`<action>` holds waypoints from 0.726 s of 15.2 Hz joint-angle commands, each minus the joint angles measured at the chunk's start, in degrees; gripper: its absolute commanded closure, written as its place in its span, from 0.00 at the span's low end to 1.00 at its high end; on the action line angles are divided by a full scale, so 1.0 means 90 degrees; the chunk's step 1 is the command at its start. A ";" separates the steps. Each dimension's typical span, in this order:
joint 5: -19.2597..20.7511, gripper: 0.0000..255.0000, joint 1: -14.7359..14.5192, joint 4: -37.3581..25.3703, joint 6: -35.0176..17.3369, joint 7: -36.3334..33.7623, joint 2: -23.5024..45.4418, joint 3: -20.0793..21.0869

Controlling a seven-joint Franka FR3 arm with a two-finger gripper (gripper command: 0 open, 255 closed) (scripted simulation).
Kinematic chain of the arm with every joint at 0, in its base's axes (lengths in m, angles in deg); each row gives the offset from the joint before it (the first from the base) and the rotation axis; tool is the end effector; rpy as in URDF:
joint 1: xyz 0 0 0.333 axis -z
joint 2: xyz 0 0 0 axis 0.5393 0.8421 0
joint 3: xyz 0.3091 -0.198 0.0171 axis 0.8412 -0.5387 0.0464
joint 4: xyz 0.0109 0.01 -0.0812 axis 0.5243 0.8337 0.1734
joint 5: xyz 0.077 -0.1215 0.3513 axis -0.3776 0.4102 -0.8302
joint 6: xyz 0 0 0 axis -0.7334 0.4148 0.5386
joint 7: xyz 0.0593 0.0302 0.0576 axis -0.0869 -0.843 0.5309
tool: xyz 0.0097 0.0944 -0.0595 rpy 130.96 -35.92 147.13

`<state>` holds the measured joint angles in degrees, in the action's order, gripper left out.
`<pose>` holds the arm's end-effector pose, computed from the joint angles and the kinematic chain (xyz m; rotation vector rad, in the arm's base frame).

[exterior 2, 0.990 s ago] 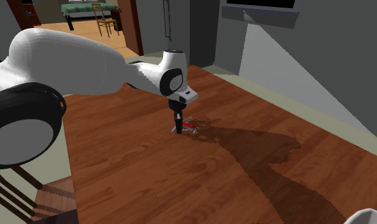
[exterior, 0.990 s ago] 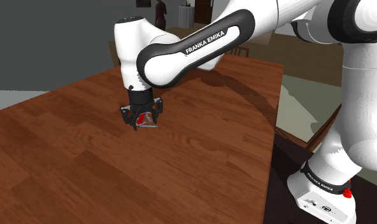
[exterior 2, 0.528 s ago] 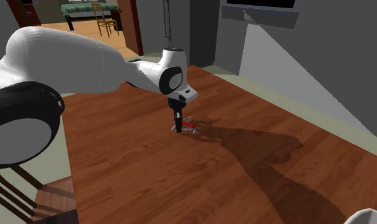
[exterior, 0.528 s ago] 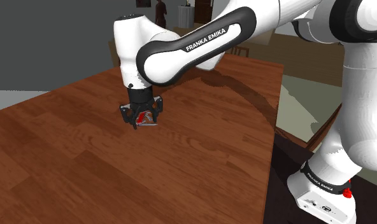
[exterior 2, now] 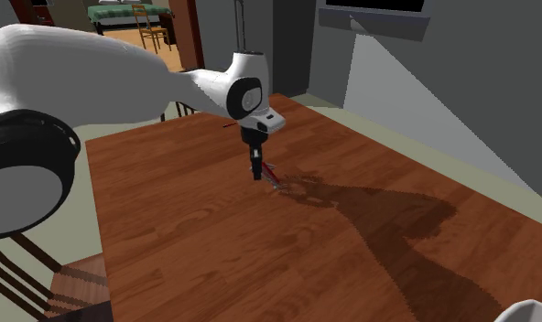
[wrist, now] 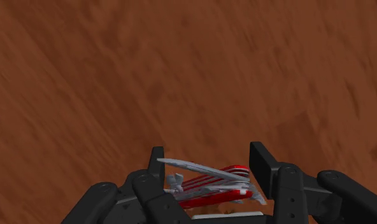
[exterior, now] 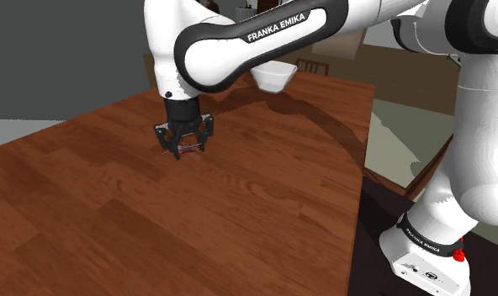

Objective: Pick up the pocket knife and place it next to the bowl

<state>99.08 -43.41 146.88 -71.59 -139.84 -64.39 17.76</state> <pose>0.5600 0.3672 0.4659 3.1171 -0.3519 0.0244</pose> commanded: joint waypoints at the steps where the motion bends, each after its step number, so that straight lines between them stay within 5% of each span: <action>1: -0.0038 1.00 0.0013 -0.0090 0.0150 0.0032 -0.0065 0.0015; 11: -0.0134 1.00 -0.0018 -0.0769 0.0941 0.0114 -0.0198 0.0065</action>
<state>97.95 -43.55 140.52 -63.79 -138.89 -66.07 18.31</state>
